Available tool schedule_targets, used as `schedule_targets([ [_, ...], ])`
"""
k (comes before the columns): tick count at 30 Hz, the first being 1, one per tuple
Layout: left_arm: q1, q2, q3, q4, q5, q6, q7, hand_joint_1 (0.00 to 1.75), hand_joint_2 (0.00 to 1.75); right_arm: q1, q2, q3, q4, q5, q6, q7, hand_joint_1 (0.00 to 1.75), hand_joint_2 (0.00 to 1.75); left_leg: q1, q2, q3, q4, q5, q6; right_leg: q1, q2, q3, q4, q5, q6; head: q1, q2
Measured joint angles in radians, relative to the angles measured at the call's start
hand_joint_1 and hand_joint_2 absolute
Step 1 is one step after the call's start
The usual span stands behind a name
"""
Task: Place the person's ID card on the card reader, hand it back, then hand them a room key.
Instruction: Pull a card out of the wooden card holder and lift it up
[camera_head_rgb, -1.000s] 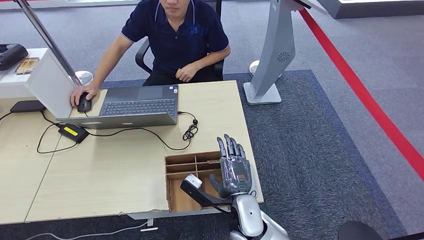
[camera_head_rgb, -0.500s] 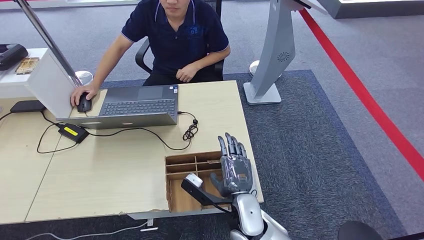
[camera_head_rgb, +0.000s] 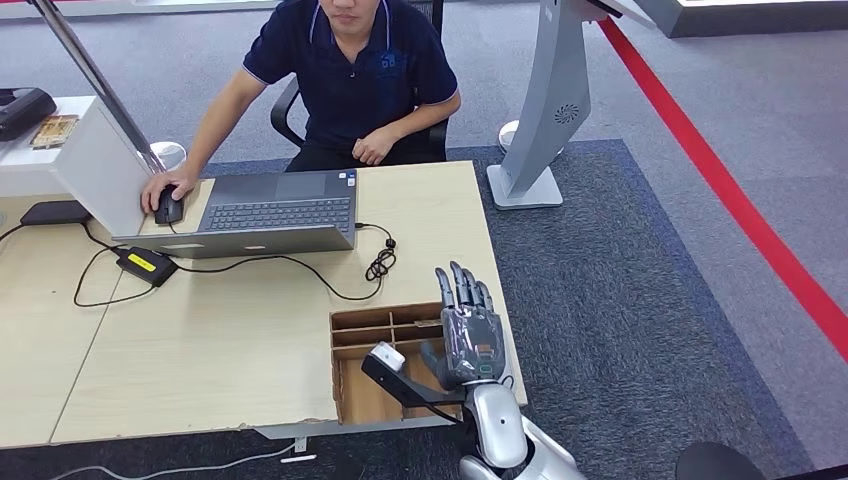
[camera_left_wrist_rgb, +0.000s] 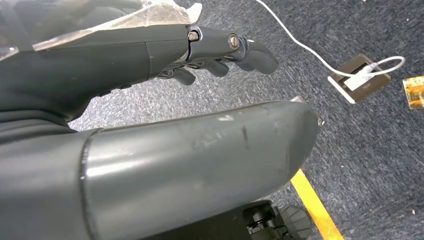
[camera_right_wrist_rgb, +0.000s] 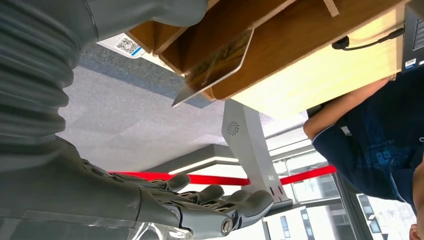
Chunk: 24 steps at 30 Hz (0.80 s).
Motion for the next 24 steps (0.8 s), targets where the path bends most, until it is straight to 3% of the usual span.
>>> schedule_targets([
  [24,0.000,0.000,0.000,0.000,-0.001,0.000,0.000,0.00,0.00,-0.010,0.001,0.000,0.006,-0.003,0.002,0.000,0.00,1.75,0.000,0.000,0.000,0.000,0.000,0.000,0.000,0.000,0.000,0.000,0.000,0.000,0.000,0.000],
])
